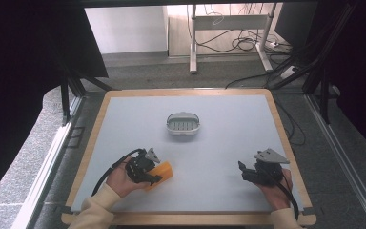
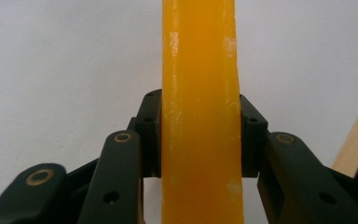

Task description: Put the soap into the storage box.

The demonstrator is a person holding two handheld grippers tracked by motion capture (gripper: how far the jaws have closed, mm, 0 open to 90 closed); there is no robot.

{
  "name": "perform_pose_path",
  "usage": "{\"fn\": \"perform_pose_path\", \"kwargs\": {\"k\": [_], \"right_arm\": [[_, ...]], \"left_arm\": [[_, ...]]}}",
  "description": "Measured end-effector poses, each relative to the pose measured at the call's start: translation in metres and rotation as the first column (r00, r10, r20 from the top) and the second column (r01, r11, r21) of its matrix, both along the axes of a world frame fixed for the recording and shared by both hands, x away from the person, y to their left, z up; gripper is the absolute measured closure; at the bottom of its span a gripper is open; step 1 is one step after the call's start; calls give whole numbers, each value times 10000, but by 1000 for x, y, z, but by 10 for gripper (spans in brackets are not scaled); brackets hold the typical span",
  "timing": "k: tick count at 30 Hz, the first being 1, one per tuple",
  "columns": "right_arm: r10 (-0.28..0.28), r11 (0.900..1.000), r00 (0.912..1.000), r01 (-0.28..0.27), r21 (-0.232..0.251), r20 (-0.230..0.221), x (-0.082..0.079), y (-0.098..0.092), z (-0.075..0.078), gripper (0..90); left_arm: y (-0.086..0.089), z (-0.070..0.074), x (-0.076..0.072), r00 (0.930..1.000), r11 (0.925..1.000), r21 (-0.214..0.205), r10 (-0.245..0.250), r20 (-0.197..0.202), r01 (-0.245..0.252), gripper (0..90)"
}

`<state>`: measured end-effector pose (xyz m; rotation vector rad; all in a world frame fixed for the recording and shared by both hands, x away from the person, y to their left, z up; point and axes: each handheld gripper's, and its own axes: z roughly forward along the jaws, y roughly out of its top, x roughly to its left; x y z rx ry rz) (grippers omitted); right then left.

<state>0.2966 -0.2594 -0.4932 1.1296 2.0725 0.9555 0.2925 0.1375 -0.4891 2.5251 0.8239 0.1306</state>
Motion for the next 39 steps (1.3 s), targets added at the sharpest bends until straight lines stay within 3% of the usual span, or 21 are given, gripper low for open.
{"fn": "perform_pose_path", "kwargs": {"k": [9,16,21,32,36,39], "right_arm": [[162,9999,9999,-162,55,-55,-1,1,0,193],[564,9984,9983,-564,30,-116,-1,7,-1,194],[710,9975,9973,-710,32,-158,-1,9,-2,193],[662,9978,9975,-663,-23,-237,-1,11,-4,194],[601,9982,9979,-602,-24,-235,-1,10,-4,194],[557,9984,9982,-557,9,-235,-1,9,-4,194]], "left_arm": [[-1,1,2,10000,10000,-81,-22,-79,22,620],[3,11,8,9999,9989,-448,-99,-69,96,621],[7,21,14,10000,9989,-470,-90,19,91,621],[19,36,18,9998,9970,-771,25,210,-9,621],[21,39,20,9999,9946,-1036,-78,111,89,621],[20,43,22,9996,9953,-956,-121,262,145,621]]}}
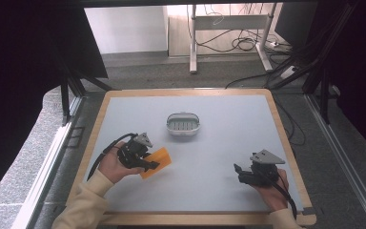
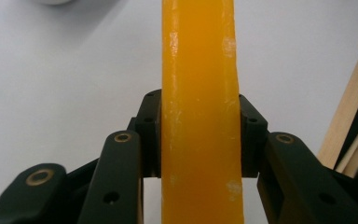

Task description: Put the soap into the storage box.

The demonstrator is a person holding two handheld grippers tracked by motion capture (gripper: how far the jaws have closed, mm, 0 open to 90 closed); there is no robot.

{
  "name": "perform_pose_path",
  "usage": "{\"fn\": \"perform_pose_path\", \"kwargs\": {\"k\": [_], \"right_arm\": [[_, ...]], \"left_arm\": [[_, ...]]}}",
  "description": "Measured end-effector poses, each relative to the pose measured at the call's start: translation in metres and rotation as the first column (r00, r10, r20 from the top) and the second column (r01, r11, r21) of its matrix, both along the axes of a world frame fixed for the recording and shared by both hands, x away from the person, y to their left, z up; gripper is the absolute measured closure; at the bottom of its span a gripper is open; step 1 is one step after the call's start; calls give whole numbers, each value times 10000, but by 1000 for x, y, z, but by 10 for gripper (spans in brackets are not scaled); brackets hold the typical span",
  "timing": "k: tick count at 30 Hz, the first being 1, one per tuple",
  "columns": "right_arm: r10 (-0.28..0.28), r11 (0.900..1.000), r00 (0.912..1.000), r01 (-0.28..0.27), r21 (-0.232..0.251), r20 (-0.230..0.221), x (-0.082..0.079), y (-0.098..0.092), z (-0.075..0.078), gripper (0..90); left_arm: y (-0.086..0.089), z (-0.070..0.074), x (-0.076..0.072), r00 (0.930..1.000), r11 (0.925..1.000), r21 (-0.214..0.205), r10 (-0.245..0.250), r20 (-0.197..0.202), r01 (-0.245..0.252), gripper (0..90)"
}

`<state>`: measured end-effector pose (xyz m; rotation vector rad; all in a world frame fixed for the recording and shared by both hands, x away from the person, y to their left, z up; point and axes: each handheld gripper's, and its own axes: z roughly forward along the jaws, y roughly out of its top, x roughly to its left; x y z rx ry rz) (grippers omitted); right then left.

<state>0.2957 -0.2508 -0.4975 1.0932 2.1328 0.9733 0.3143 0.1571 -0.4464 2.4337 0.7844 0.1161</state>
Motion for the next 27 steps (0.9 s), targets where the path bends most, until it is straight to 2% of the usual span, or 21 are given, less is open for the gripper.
{"fn": "perform_pose_path", "kwargs": {"k": [14,22,27], "right_arm": [[-72,10000,10000,72,12,3,0,-2,0,194],[-126,9999,9999,126,-12,-11,0,-3,0,194],[-101,9999,9999,101,27,-5,-1,-2,0,195]], "left_arm": [[-2,13,14,9993,9999,45,-102,361,100,621],[-4,18,23,9992,9999,157,33,404,-40,621],[-4,21,28,9988,10000,74,38,478,-42,621]]}}
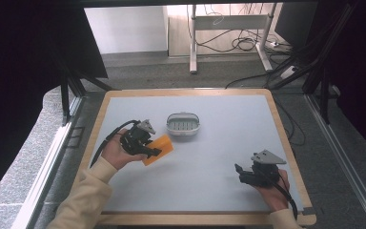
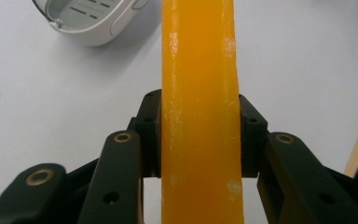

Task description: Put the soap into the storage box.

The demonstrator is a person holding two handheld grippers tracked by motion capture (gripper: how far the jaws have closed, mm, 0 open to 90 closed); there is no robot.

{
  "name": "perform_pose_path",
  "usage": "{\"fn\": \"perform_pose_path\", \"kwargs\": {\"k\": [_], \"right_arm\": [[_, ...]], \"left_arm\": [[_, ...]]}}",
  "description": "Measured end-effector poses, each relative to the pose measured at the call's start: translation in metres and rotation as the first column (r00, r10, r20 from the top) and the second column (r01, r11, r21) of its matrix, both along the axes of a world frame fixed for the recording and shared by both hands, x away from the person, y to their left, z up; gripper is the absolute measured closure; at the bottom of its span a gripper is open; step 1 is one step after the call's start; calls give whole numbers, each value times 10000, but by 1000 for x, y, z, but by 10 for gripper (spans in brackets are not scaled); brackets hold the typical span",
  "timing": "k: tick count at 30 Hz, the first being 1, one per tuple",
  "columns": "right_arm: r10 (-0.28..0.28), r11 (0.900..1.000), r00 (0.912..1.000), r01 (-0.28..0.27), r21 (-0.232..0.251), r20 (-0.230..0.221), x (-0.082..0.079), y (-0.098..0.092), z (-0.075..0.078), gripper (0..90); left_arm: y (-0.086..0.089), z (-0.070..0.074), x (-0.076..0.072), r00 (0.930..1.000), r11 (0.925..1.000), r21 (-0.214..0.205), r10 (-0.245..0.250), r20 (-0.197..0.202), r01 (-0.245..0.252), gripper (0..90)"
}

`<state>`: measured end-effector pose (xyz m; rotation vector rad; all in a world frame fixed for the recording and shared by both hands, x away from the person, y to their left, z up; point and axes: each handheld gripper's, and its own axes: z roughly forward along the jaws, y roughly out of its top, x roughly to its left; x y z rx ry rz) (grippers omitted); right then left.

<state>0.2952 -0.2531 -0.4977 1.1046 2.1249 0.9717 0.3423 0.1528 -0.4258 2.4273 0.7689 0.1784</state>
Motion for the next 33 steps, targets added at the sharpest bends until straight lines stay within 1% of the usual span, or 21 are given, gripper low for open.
{"fn": "perform_pose_path", "kwargs": {"k": [4,8,13,19,21,23,26,31,33], "right_arm": [[55,9998,9999,-53,179,-86,0,1,0,201],[45,9998,9999,-43,168,-100,-1,0,0,202],[-5,9999,10000,6,156,-45,-1,-1,1,203],[0,9999,10000,1,145,-45,-1,-1,1,203],[-1,9999,10000,1,139,-57,-1,-1,1,203],[8,9999,10000,-8,139,-33,-1,-2,1,203],[34,9999,10000,-33,163,-32,-1,-1,1,203],[76,9999,10000,-75,114,-57,-1,0,0,203],[66,9999,10000,-65,124,-36,-1,-1,1,203]], "left_arm": [[0,4,3,9998,9998,90,-159,71,159,621],[-1,7,6,9993,9993,142,-337,152,335,621],[-4,10,8,9987,9989,180,-437,243,433,621],[-8,16,10,9971,9978,241,-625,431,615,621],[-8,18,12,9971,9979,141,-639,411,634,621],[-10,20,13,9969,9979,268,-595,511,582,621],[-12,21,16,9967,9980,170,-622,512,614,621],[-15,23,20,9962,9976,258,-653,571,640,621],[-16,23,22,9965,9979,224,-620,565,608,621]]}}
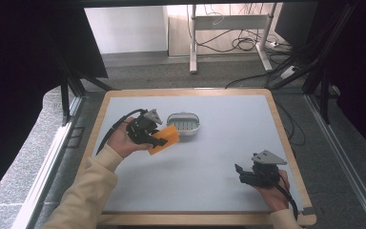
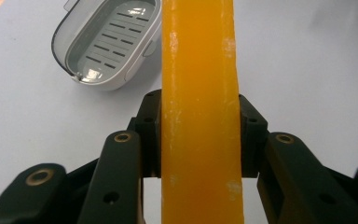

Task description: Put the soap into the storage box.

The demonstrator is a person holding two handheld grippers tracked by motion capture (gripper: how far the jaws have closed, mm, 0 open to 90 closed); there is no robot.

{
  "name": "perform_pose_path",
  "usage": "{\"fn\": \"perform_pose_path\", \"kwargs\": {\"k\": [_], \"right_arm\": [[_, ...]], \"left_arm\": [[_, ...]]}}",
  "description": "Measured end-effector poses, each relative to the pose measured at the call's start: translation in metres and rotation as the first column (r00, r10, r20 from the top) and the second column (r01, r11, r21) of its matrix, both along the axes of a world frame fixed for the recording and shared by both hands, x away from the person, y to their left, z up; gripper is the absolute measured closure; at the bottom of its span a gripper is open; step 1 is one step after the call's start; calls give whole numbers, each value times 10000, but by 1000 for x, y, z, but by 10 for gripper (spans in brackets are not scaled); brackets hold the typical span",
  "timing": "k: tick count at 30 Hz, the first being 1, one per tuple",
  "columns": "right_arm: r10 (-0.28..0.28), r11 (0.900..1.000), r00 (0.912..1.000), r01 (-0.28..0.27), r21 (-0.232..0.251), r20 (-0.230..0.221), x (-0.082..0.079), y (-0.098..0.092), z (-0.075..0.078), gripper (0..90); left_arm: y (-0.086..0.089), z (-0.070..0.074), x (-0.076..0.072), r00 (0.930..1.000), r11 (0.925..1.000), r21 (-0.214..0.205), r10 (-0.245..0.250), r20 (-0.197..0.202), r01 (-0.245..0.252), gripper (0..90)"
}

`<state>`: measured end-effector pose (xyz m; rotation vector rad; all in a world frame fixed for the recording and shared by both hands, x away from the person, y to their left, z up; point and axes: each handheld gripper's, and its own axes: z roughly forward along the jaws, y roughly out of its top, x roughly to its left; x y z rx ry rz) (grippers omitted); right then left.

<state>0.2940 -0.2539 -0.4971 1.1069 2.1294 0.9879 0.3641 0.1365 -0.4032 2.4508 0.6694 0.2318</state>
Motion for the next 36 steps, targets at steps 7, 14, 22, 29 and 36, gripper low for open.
{"fn": "perform_pose_path", "kwargs": {"k": [7,14,22,29,36], "right_arm": [[70,10000,10000,-70,-11,64,0,0,0,203],[82,10000,9999,-82,-45,63,0,1,0,203],[45,10000,10000,-44,-76,55,0,0,-1,203],[39,9999,10000,-39,-129,53,0,0,-1,203],[73,9999,9999,-72,-114,76,0,1,-1,203]], "left_arm": [[-3,3,7,9999,9998,180,-110,122,108,621],[-3,6,17,9996,9997,188,-184,221,180,621],[-6,5,30,9990,9991,349,-248,367,235,621],[-5,4,36,9991,9991,381,-204,383,189,621],[-9,5,45,9991,9990,323,-324,283,315,621]]}}
